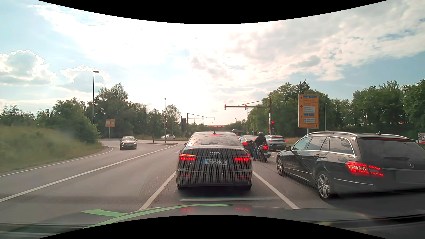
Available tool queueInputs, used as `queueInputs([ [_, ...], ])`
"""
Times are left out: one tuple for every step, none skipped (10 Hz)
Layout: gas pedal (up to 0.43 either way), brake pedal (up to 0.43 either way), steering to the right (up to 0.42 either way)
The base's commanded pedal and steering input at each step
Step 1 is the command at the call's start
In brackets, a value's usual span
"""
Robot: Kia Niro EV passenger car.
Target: Follow the waypoints while adhering to traffic rules and regulations
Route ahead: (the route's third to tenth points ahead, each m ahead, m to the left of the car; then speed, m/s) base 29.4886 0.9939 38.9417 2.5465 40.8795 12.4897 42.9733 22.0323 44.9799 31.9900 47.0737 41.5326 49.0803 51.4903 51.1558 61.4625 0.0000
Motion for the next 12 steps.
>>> queueInputs([
  [0.0,0.293,-0.001],
  [0.0,0.293,-0.002],
  [0.0,0.293,-0.001],
  [0.0,0.293,-0.001],
  [0.0,0.293,-0.001],
  [0.0,0.293,-0.001],
  [0.0,0.293,-0.001],
  [0.0,0.293,-0.001],
  [0.0,0.293,-0.001],
  [0.0,0.293,-0.001],
  [0.0,0.293,-0.001],
  [0.0,0.293,-0.001],
])
